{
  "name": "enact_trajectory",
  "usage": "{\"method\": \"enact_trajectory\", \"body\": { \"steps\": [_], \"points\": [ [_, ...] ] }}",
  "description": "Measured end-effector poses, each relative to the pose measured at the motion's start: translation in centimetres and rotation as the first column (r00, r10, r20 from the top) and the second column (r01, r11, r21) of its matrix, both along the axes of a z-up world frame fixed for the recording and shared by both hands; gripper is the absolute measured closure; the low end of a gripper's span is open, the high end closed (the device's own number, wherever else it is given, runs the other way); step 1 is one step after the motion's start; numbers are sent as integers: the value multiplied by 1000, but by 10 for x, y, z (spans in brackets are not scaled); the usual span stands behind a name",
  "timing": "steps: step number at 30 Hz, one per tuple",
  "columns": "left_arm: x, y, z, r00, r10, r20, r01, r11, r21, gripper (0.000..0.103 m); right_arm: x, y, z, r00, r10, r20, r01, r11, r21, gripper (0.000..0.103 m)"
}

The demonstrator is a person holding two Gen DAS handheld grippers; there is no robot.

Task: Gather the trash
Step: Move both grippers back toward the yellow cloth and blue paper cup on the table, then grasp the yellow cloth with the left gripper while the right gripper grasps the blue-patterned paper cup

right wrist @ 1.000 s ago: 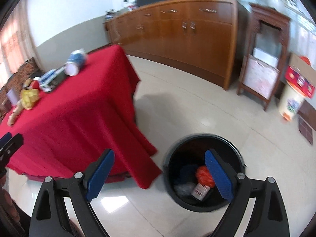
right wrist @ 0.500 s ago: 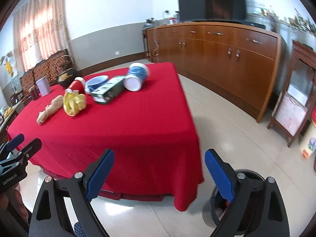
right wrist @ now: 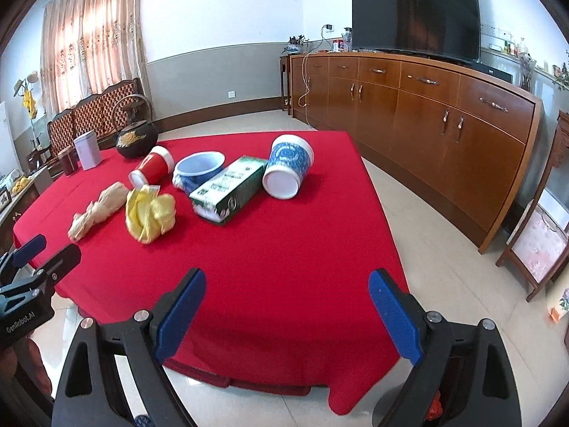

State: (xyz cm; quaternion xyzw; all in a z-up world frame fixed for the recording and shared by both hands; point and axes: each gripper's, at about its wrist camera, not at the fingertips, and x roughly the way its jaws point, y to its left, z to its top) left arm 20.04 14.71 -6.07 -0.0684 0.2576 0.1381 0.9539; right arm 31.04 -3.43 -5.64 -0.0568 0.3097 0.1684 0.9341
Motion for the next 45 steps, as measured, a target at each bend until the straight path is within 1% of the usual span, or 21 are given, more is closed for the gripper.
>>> {"method": "enact_trajectory", "body": {
  "steps": [7, 16, 18, 20, 28, 31, 33, 34, 35, 38, 39, 45],
  "points": [
    [31, 9, -9, 1000, 14, -24, -15, 1000, -12, 5, 34, 12, -5, 1000, 12, -6, -12, 1000, -2, 9],
    [84, 17, -24, 996, 24, -90, -27, 999, -34, 7, 110, 41, -12, 999, 31, -41, -31, 999, -10, 15],
    [94, 16, -30, 994, 25, -110, -29, 999, -29, 8, 128, 48, -16, 998, 32, -58, -33, 999, -12, 17],
    [103, 20, -34, 992, 23, -122, -29, 998, -48, 9, 140, 51, -21, 997, 32, -72, -33, 999, -10, 19],
    [119, 24, -45, 988, 5, -152, -19, 996, -87, 17, 189, 61, -32, 991, 22, -130, -20, 1000, 17, 21],
    [122, 24, -49, 988, -6, -155, -11, 994, -104, 22, 200, 61, -39, 985, 30, -171, -23, 999, 42, 29],
    [123, 23, -51, 987, -20, -158, 1, 993, -119, 30, 204, 60, -45, 980, 37, -197, -27, 998, 54, 36],
    [124, 22, -52, 987, -28, -158, 8, 992, -125, 33, 204, 60, -46, 979, 42, -200, -30, 998, 63, 42],
    [124, 21, -52, 987, -38, -156, 17, 991, -130, 42, 203, 58, -46, 979, 42, -197, -29, 997, 66, 42],
    [122, 15, -50, 989, -47, -141, 31, 993, -116, 50, 196, 54, -46, 982, 38, -186, -25, 997, 70, 43],
    [120, 13, -48, 990, -49, -132, 33, 993, -115, 52, 194, 52, -46, 982, 36, -184, -24, 997, 69, 43],
    [109, 12, -37, 994, -42, -99, 31, 994, -106, 52, 172, 36, -38, 988, 26, -149, -16, 997, 69, 44]
  ]
}}
